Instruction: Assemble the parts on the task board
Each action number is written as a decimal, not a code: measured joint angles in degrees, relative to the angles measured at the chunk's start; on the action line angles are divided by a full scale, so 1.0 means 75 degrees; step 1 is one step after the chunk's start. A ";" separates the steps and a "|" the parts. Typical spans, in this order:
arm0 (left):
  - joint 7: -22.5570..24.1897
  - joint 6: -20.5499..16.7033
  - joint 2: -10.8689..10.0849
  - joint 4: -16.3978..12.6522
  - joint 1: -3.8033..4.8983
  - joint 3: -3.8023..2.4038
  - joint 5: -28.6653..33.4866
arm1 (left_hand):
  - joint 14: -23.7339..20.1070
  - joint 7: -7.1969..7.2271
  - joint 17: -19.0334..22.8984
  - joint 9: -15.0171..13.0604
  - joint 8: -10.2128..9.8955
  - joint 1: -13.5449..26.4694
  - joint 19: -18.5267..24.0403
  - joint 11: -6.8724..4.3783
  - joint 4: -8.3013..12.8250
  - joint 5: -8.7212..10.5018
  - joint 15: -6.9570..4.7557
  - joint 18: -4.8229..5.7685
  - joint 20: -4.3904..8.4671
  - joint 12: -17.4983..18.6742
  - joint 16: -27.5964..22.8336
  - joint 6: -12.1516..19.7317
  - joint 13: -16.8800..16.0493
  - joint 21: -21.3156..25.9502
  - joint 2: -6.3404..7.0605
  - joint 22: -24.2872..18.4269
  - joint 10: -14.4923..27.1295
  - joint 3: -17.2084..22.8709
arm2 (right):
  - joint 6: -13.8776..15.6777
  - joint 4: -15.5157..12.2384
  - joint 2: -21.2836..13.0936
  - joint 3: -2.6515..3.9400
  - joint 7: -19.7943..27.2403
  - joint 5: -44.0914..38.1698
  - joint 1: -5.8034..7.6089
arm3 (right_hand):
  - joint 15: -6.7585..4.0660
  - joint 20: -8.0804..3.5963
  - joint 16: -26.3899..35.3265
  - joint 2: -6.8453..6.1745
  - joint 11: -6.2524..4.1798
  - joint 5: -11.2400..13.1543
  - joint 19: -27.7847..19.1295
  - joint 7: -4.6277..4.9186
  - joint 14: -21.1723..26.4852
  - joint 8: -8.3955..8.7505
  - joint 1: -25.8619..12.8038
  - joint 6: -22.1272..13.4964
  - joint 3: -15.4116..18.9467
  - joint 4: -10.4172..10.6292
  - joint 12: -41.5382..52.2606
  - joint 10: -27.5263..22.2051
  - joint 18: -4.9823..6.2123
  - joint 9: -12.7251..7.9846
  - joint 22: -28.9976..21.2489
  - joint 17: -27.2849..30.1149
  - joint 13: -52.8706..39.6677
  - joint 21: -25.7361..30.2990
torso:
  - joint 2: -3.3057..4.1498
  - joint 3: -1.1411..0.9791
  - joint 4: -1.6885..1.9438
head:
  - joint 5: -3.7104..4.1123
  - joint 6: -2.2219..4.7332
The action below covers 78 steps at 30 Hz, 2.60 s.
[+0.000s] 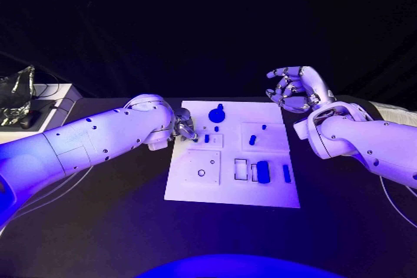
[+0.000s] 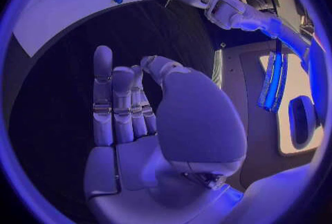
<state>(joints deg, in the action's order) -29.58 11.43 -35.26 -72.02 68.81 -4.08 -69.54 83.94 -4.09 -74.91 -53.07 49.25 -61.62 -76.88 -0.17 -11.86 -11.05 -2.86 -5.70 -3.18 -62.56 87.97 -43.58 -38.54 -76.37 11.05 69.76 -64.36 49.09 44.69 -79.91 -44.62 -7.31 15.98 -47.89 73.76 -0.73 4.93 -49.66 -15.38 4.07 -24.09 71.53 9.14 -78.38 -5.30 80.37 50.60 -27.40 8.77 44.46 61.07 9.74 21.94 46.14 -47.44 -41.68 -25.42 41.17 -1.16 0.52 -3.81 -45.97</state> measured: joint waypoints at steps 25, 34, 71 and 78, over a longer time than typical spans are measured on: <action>-0.0034 0.0036 0.0040 0.0062 0.0018 0.0026 0.0080 | 0.0000 0.0174 0.0000 0.0192 -0.0255 0.0632 -0.0052 -0.0098 0.0674 0.0120 -0.0110 -0.0001 0.0052 0.0039 0.0000 -0.0362 0.0037 0.0000 0.0270 -0.0031 -0.0174 0.0018 | -0.0046 -0.0018 -0.0014 0.0000 -0.0016 -0.0022 -0.0004 | 0.0000 0.0000 0.0008 0.0000 0.0002 0.0000 0.0000 -0.0013 0.0000 0.0000 0.0000 -0.0013 -0.0008 -0.0008 0.0000 0.0002 -0.0001 0.0007 -0.0007 -0.0001 0.0017 -0.0001 | -0.0006 -0.0001 -0.0003 | -0.0009 -0.0019; -0.0048 0.0013 0.0049 0.0089 0.0012 0.0038 0.0092 | 0.0000 0.0183 0.0000 0.0224 -0.0316 0.0761 -0.0069 -0.0100 0.0137 0.0181 -0.0109 -0.0001 0.0069 0.0039 0.0000 -0.0453 0.0035 0.0059 0.0299 -0.0067 -0.0171 -0.0989 | -0.0055 -0.0022 -0.0015 0.0000 -0.0021 -0.0024 -0.0004 | 0.0000 0.0000 0.0008 0.0000 0.0005 0.0001 0.0000 -0.0014 0.0000 0.0000 0.0000 -0.0014 -0.0008 -0.0008 0.0000 0.0005 0.0000 0.0007 -0.0007 -0.0001 0.0017 -0.0001 | 0.0001 0.0000 -0.0004 | -0.0015 -0.0018; -0.0080 -0.0045 0.0045 0.0082 0.0003 0.0024 0.0050 | -0.0001 0.0063 0.0000 0.0099 -0.0401 0.0411 -0.0068 -0.0023 -0.0643 0.0143 -0.0108 0.0000 0.0068 0.0087 0.0000 -0.0219 0.0200 0.0087 0.0112 -0.0016 0.0046 -0.3153 | -0.0113 -0.0021 -0.0019 0.0000 -0.0055 -0.0030 -0.0005 | 0.0000 0.0000 0.0128 0.0000 0.0026 -0.0189 0.0000 0.0025 0.0000 0.0000 0.0000 -0.0021 -0.0040 -0.0040 0.0000 0.0026 0.0000 0.0020 -0.0022 0.0024 0.0084 0.0058 | 0.0001 0.0007 -0.0005 | 0.0004 -0.0015; -0.0074 -0.0021 0.0036 0.0066 0.0011 0.0016 0.0051 | 0.0027 0.0020 0.0000 0.0436 -0.0409 -0.0461 -0.0068 0.0029 -0.0577 0.0068 -0.0081 0.0000 0.0068 0.0000 0.0000 -0.0014 0.0318 0.0088 -0.0019 -0.0045 0.0331 -0.2139 | -0.0121 -0.0020 -0.0021 0.0000 -0.0060 -0.0031 -0.0005 | 0.0000 0.0000 0.0128 0.0000 0.0000 -0.0189 0.0000 0.0024 0.0000 0.0000 0.0000 -0.0021 -0.0040 -0.0040 0.0000 0.0000 0.0000 0.0020 -0.0021 0.0010 0.0084 0.0058 | 0.0001 0.0008 -0.0001 | 0.0007 -0.0023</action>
<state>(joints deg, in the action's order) -30.13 11.27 -34.99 -71.52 68.89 -3.96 -69.16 84.14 -3.94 -74.91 -49.80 46.18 -65.08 -77.39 0.05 -16.19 -10.54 -3.47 -5.70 -2.67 -62.56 87.97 -43.69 -36.16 -75.72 10.90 69.42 -61.88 33.05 43.78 -80.06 -44.77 -7.31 15.53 -48.12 73.73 -0.73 4.93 -48.70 -15.38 4.07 -25.51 71.53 9.32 -78.38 -5.30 80.38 50.44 -27.70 8.47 44.46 61.07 9.73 22.09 45.98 -47.36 -41.04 -24.99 41.18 -1.10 0.51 -3.76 -46.15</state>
